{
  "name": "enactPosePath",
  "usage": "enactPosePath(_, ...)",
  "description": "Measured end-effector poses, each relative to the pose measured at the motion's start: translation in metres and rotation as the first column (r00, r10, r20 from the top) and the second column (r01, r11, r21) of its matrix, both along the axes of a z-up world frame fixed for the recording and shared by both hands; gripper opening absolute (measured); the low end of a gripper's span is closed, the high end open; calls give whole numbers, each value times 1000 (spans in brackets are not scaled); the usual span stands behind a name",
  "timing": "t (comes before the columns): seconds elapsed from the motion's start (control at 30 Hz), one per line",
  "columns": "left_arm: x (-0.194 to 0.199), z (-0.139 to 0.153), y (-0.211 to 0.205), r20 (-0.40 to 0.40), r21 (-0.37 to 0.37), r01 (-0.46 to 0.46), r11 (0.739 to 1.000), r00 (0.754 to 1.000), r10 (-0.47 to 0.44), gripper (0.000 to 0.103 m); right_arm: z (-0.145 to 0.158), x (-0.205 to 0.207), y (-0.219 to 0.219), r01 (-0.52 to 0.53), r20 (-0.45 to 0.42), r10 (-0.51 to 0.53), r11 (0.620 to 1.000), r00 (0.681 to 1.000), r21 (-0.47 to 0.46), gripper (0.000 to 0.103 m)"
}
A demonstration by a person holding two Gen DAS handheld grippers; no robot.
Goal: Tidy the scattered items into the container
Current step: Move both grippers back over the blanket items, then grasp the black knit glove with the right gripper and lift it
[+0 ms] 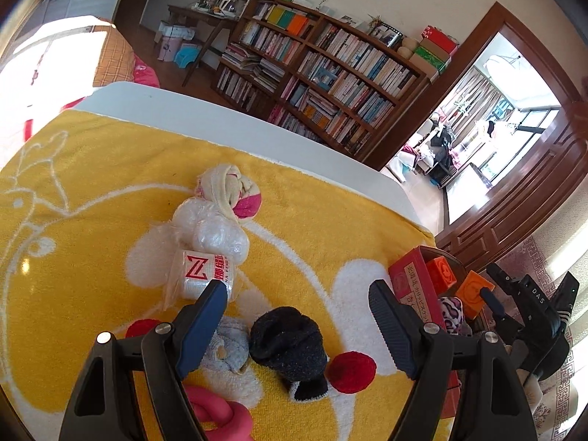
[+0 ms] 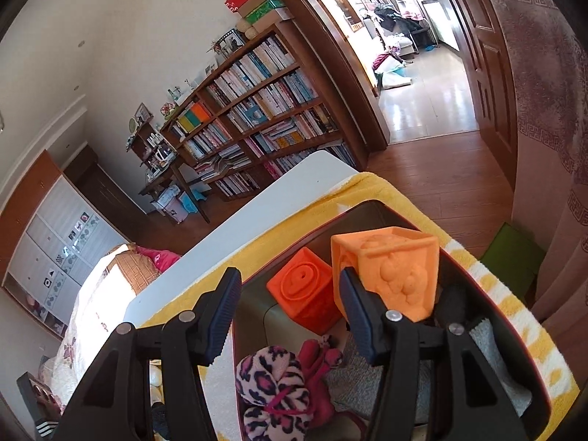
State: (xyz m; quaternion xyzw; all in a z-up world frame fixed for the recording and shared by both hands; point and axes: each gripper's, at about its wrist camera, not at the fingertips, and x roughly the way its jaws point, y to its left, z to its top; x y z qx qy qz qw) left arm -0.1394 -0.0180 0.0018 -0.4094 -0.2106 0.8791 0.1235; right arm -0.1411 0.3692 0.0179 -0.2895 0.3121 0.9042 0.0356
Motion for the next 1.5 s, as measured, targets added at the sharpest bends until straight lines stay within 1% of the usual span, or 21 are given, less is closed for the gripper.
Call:
enactPosePath(0.13, 6, -3, -18, 0, -18, -31, 999, 1000, 31, 81, 5, 3, -3, 4, -21, -4, 1000, 1000, -1, 60)
enactPosePath(0.23, 8, -4, -34, 2, -18, -62, 998, 998, 62, 81, 14, 4, -18, -25, -45, 27, 999, 999, 31, 60)
enactPosePath(0.37, 9, -9, -51, 15, -11, -99, 995, 995, 100, 81, 24, 8, -45, -86, -71, 93, 991, 993, 99, 60)
enactPosePath(0.47, 9, -13, -60, 29, -6, -122, 992, 992, 122, 81, 27, 11, -66, -142, -81, 154, 981, 985, 133, 60)
enactPosePath(0.6, 8, -13, -65, 32, -9, -122, 992, 992, 123, 81, 25, 12, -97, -228, -72, 243, 958, 967, 174, 60)
enactPosePath(0.7, 9, -13, -67, 38, -14, -114, 993, 993, 115, 81, 20, 13, -126, -310, -51, 328, 925, 943, 221, 60)
enactPosePath(0.83, 11, -19, -71, 57, -26, -107, 994, 992, 109, 81, 8, 16, -164, -421, -11, 441, 865, 898, 274, 60)
enactPosePath(0.97, 16, -27, -79, 74, -37, -110, 993, 991, 113, 81, -7, 18, -198, -528, 43, 546, 785, 837, 324, 60)
enactPosePath(1.07, 20, -34, -86, 88, -42, -119, 992, 989, 122, 81, -19, 18, -216, -591, 87, 602, 729, 794, 346, 60)
enactPosePath(1.17, 21, -40, -91, 104, -43, -122, 992, 987, 126, 81, -32, 17, -230, -636, 137, 636, 680, 759, 366, 60)
enactPosePath(1.23, 23, -41, -92, 104, -47, -117, 992, 987, 122, 81, -39, 17, -236, -651, 161, 646, 657, 746, 379, 61)
enactPosePath(1.3, 24, -41, -92, 103, -50, -109, 993, 988, 113, 81, -43, 21, -240, -658, 175, 649, 645, 740, 390, 65)
enactPosePath(1.4, 23, -42, -89, 110, -54, -100, 994, 988, 105, 81, -46, 24, -246, -664, 186, 653, 632, 734, 401, 68)
enactPosePath(1.5, 22, -44, -86, 118, -61, -92, 994, 988, 98, 81, -49, 23, -250, -663, 198, 649, 626, 735, 411, 70)
